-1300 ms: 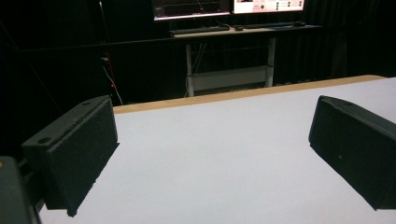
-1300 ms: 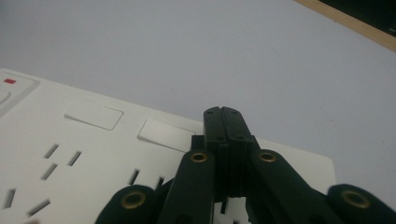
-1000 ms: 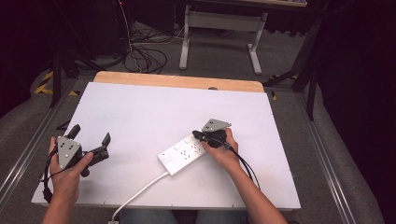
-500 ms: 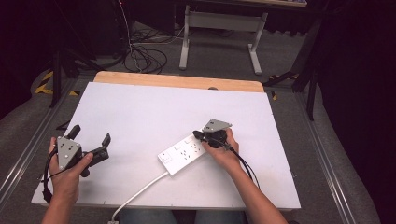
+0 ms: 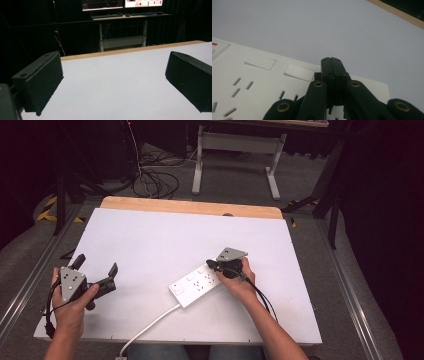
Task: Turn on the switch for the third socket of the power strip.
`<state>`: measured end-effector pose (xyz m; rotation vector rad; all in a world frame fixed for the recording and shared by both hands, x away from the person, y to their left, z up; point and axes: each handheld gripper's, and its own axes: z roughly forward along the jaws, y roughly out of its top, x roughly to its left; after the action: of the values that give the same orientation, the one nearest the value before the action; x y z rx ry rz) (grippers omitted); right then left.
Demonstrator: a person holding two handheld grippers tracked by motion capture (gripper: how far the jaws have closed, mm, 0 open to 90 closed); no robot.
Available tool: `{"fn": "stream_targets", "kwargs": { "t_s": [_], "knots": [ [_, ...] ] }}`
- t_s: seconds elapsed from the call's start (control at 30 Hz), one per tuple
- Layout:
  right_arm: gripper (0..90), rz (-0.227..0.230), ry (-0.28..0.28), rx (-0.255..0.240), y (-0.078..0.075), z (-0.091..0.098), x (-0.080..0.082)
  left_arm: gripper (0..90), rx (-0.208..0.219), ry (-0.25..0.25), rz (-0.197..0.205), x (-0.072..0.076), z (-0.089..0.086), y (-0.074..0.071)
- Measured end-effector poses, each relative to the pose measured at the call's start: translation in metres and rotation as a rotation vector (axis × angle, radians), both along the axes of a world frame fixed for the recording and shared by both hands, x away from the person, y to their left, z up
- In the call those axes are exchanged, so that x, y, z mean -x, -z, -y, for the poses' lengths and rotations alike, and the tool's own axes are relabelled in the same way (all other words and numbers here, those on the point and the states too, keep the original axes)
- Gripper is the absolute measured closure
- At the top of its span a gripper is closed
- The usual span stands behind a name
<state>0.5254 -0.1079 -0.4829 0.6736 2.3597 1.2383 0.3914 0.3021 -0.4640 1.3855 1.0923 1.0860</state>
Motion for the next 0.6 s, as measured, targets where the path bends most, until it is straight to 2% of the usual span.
{"fn": "stream_targets", "kwargs": {
  "t_s": [0.17,0.37,0.6],
  "knots": [
    [90.0,0.012,-0.001,0.02,-0.001,-0.001,0.002,1.8,0.0,0.002,-0.003,-0.001,0.0,0.0],
    [90.0,0.012,0.005,-0.023,-0.008,0.006,0.001,1.8,0.001,-0.001,-0.002,-0.001,0.0,0.0],
    [87.4,0.016,0.009,-0.04,-0.012,0.008,0.002,1.8,0.006,-0.007,-0.003,0.0,-0.002,0.0]
  ]
}}
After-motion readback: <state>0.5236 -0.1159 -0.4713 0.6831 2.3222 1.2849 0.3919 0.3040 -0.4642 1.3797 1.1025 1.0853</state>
